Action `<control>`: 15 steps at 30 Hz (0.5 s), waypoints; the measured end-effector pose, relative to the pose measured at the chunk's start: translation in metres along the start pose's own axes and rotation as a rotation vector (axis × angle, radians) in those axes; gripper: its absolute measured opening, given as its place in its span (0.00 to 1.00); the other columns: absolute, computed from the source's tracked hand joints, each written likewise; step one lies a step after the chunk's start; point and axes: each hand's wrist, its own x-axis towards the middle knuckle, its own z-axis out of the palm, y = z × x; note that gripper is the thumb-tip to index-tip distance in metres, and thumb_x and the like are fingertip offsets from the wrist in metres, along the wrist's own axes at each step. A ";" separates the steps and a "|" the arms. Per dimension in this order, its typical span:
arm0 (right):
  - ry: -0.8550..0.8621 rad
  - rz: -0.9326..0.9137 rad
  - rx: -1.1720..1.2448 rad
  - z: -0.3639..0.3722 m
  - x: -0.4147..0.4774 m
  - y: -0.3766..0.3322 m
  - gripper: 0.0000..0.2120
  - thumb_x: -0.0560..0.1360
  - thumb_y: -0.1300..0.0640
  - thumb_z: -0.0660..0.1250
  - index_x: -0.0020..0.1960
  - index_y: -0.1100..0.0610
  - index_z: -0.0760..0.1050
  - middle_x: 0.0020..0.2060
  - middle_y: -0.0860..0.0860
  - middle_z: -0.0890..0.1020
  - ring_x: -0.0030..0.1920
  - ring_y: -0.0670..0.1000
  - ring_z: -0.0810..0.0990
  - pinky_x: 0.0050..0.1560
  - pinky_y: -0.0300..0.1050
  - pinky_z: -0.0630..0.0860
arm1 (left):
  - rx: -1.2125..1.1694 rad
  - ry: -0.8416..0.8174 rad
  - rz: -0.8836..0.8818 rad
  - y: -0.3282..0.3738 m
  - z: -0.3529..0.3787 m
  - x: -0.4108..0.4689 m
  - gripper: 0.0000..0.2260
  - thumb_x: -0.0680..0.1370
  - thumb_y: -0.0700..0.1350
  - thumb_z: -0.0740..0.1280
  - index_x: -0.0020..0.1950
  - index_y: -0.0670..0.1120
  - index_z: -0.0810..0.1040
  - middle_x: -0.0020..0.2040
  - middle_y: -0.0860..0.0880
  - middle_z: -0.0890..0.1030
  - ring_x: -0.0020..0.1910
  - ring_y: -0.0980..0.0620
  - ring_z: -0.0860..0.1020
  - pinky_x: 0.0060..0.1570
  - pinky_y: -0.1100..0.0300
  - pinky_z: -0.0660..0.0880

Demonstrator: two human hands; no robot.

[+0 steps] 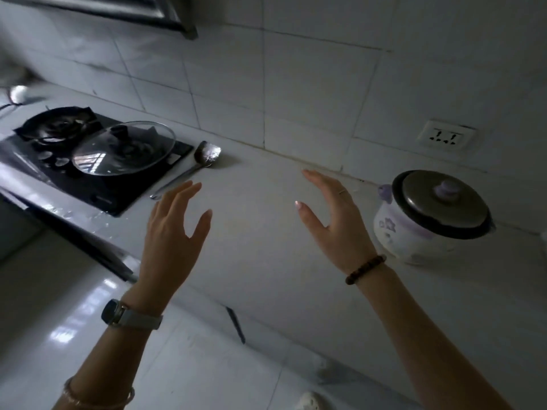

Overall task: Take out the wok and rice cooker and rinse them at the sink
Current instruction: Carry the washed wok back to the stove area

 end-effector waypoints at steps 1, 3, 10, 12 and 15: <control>-0.013 -0.017 0.012 0.012 0.000 -0.013 0.23 0.78 0.48 0.61 0.71 0.54 0.67 0.68 0.49 0.71 0.69 0.46 0.68 0.70 0.47 0.65 | 0.009 0.021 -0.014 -0.010 -0.013 -0.006 0.20 0.78 0.47 0.66 0.68 0.42 0.72 0.66 0.42 0.74 0.66 0.43 0.72 0.65 0.47 0.70; -0.040 -0.049 0.042 0.038 0.000 -0.042 0.23 0.78 0.49 0.61 0.72 0.54 0.67 0.68 0.49 0.71 0.69 0.46 0.68 0.70 0.45 0.65 | 0.034 0.054 -0.037 -0.033 -0.041 -0.021 0.20 0.78 0.46 0.66 0.68 0.41 0.73 0.66 0.41 0.74 0.65 0.43 0.73 0.65 0.48 0.69; -0.167 -0.138 0.177 0.140 -0.016 -0.150 0.22 0.79 0.51 0.62 0.71 0.53 0.66 0.66 0.49 0.72 0.67 0.46 0.70 0.69 0.42 0.67 | 0.081 0.125 -0.157 -0.117 -0.140 -0.085 0.19 0.77 0.43 0.67 0.68 0.40 0.73 0.66 0.40 0.74 0.65 0.42 0.73 0.63 0.45 0.72; -0.192 -0.175 0.205 0.166 -0.021 -0.177 0.21 0.79 0.53 0.63 0.71 0.54 0.67 0.65 0.49 0.73 0.66 0.45 0.70 0.68 0.42 0.67 | 0.128 0.158 -0.178 -0.143 -0.170 -0.104 0.19 0.77 0.42 0.68 0.67 0.40 0.73 0.66 0.41 0.75 0.64 0.42 0.73 0.64 0.48 0.71; -0.250 -0.238 0.247 0.205 -0.025 -0.214 0.21 0.79 0.53 0.63 0.71 0.54 0.67 0.65 0.49 0.73 0.66 0.46 0.70 0.68 0.44 0.68 | 0.211 0.212 -0.237 -0.177 -0.215 -0.133 0.20 0.77 0.42 0.69 0.68 0.41 0.74 0.65 0.42 0.75 0.64 0.44 0.73 0.64 0.51 0.70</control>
